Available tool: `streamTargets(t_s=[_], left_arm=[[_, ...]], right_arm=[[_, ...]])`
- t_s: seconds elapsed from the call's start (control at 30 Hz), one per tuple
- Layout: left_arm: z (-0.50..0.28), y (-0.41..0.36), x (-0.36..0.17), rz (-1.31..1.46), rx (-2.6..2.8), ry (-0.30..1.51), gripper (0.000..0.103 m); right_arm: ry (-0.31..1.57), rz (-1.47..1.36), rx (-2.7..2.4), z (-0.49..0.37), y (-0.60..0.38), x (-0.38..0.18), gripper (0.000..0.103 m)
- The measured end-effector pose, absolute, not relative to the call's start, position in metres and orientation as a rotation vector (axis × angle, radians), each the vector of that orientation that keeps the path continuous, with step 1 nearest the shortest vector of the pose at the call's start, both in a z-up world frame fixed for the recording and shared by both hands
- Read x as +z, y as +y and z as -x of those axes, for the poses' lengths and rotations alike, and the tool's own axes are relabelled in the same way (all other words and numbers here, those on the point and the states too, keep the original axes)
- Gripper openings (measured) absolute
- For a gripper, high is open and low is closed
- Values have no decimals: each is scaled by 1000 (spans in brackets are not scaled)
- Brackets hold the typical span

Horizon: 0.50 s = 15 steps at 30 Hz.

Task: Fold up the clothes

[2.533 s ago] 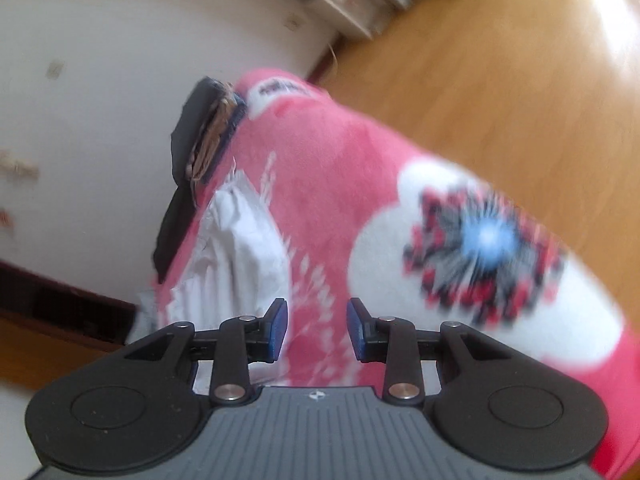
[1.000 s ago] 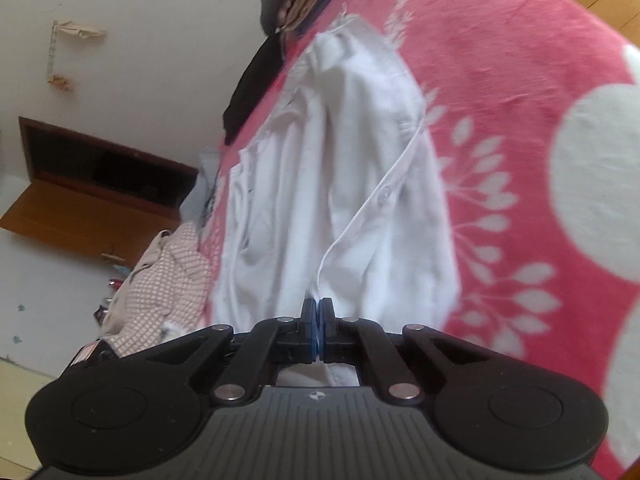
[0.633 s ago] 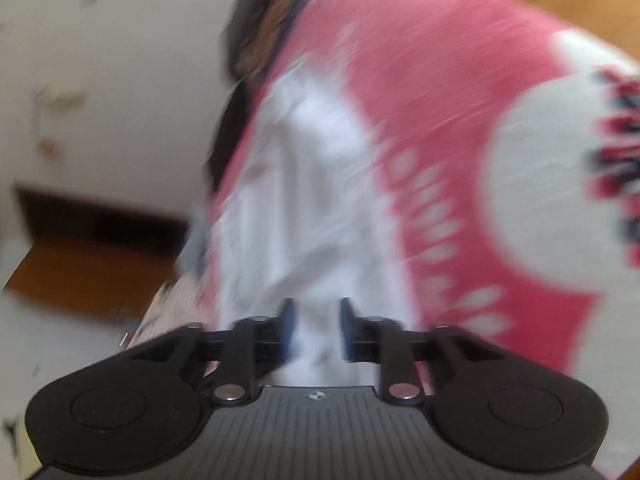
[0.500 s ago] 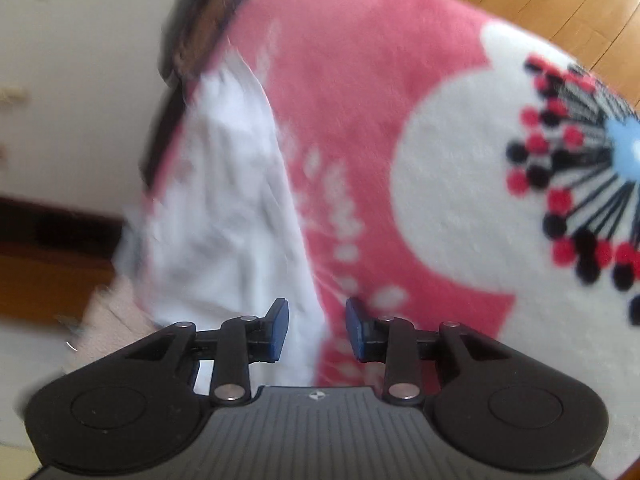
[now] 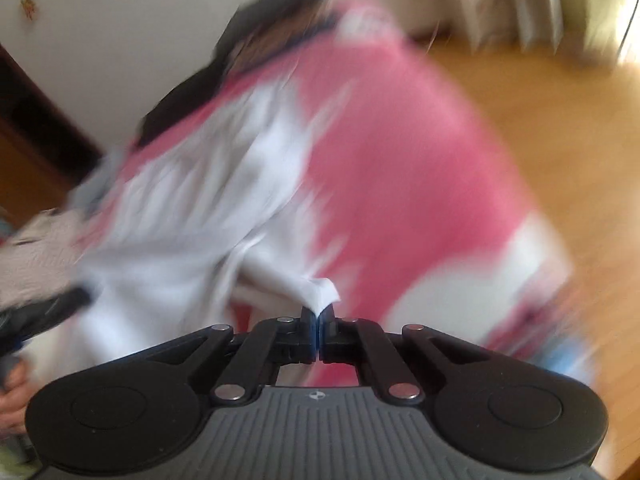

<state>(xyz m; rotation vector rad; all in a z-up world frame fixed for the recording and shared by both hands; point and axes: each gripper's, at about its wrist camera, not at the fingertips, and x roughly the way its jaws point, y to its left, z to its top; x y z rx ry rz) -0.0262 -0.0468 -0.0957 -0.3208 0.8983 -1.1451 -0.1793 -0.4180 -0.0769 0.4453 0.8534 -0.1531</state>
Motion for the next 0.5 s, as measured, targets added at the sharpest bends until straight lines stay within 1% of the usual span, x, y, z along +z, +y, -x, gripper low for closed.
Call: streamTargets(t_s=[0.17, 0.27, 0.33, 0.37, 0.43, 0.5], left_arm=[[31, -72, -100, 298, -1188, 920, 1], [35, -90, -106, 277, -1217, 944, 1], [36, -104, -110, 267, -1243, 966, 1], [38, -112, -111, 264, -1264, 976, 1], [41, -132, -110, 260, -1321, 995, 1], [45, -156, -104, 260, -1391, 1006, 1]], right_arm=[[746, -193, -377, 145, -461, -32, 1], [709, -110, -482, 126, -473, -26, 1], [731, -83, -542, 119, -476, -32, 5], [750, -88, -563, 118, -477, -37, 8], [745, -118, -591, 126, -474, -38, 33], [686, -150, -608, 152, -469, -32, 40]])
